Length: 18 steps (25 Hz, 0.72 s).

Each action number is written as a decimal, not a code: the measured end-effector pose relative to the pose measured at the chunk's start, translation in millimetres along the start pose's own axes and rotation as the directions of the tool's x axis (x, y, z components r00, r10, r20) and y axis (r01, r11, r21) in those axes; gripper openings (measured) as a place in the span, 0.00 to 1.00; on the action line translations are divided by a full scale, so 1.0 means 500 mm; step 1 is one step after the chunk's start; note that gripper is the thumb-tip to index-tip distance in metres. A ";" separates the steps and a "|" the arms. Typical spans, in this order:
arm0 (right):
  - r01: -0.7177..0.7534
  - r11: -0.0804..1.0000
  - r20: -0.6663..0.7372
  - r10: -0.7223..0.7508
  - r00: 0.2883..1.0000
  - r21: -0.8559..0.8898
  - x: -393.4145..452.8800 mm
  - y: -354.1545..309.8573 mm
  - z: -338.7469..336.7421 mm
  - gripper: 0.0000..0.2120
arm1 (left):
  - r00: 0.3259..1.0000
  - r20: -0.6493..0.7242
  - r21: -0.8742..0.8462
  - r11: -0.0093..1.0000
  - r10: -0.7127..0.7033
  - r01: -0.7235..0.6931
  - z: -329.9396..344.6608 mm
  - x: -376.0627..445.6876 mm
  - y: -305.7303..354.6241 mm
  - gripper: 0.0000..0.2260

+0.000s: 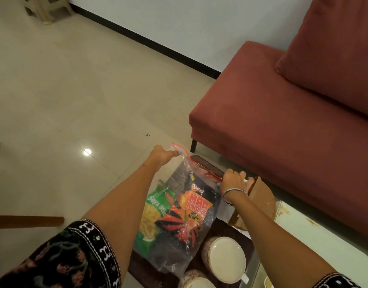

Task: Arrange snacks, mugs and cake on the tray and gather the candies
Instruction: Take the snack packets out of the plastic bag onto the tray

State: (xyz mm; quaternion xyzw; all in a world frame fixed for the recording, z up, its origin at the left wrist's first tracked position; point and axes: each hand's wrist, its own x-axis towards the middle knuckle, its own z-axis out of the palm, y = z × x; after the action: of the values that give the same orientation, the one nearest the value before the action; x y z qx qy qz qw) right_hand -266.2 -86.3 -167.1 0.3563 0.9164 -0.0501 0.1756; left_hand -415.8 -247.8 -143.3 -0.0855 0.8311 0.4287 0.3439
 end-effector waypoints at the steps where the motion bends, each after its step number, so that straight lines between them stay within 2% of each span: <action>1: 0.007 1.000 0.006 -0.007 1.000 -0.008 0.004 -0.002 -0.005 0.14 | 1.000 0.000 -0.054 0.998 0.016 -0.016 -0.005 0.005 -0.002 0.34; 3: 0.011 1.000 0.012 -0.011 1.000 -0.003 0.006 -0.008 -0.017 0.08 | 0.997 0.003 -0.163 0.984 0.072 -0.071 -0.021 -0.002 0.000 0.18; 5: 0.035 0.999 0.021 -0.035 0.999 0.025 -0.003 -0.013 -0.032 0.09 | 0.995 0.023 -0.258 0.962 0.102 -0.093 -0.045 -0.033 0.008 0.01; 7: 0.091 0.990 0.050 -0.097 0.994 0.105 -0.018 -0.018 -0.056 0.10 | 0.987 0.051 -0.337 0.933 0.150 -0.124 -0.074 -0.076 0.020 0.09; 9: 0.130 0.939 0.082 -0.163 0.983 0.318 -0.037 -0.016 -0.090 0.07 | 0.974 0.038 -0.360 0.913 0.222 -0.194 -0.111 -0.131 0.034 0.11; 11: 0.134 0.832 0.077 -0.207 0.975 0.539 -0.062 -0.006 -0.135 0.07 | 0.952 0.018 -0.345 0.895 0.307 -0.282 -0.151 -0.195 0.049 0.09; 14: 0.238 0.708 -0.063 -0.265 0.962 0.664 -0.113 0.016 -0.214 0.06 | 0.917 -0.060 -0.288 0.873 0.395 -0.395 -0.209 -0.283 0.073 0.04; 18: 0.418 0.586 -0.264 -0.332 0.905 0.694 -0.211 0.071 -0.353 0.05 | 0.857 -0.197 -0.297 0.804 0.476 -0.515 -0.254 -0.412 0.121 0.06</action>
State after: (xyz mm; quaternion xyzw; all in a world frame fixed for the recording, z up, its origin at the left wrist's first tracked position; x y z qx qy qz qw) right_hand -220.8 -88.8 36.5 0.1968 0.8790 -0.4319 -0.0466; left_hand -351.2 -339.5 79.3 0.0526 0.7560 0.6343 0.1524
